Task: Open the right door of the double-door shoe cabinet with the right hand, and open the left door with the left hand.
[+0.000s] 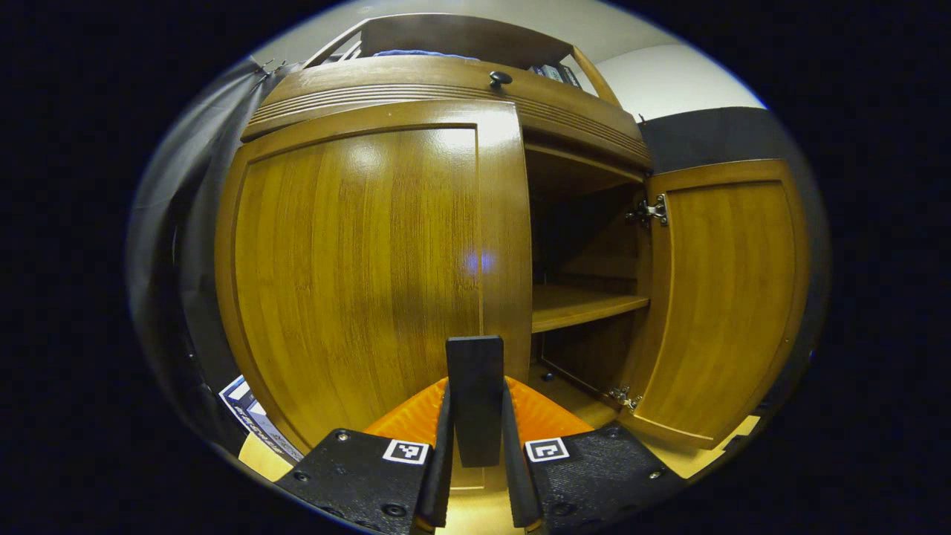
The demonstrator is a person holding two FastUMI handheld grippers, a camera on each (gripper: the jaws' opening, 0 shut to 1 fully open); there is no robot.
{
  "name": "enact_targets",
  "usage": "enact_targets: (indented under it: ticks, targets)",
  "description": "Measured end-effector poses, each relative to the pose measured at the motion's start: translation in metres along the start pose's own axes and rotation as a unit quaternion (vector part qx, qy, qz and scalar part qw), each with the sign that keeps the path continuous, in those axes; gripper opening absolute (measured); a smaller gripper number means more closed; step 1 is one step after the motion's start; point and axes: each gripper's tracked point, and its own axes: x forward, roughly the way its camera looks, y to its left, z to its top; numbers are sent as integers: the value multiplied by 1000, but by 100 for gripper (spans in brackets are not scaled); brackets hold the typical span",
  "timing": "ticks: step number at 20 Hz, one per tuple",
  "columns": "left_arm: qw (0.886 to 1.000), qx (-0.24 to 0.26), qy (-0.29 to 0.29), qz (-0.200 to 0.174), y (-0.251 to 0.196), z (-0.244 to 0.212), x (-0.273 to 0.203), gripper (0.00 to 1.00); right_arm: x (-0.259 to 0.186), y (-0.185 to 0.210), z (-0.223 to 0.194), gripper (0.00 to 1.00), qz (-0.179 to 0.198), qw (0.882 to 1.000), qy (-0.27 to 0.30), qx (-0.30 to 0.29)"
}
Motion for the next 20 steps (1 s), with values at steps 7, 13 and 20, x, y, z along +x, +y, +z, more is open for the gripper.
enact_targets:
  ticks: [7,13,20]
  targets:
    - [1000,26,4,-10,2,-3,-36,34,10,27,-14,94,15,1000,13,-1]
    - [999,31,-3,-19,7,-4,-67,33,8,41,-20,94,26,1000,14,1]
    - [999,29,-9,-29,21,-4,-104,32,8,59,-28,98,42,999,24,-2]
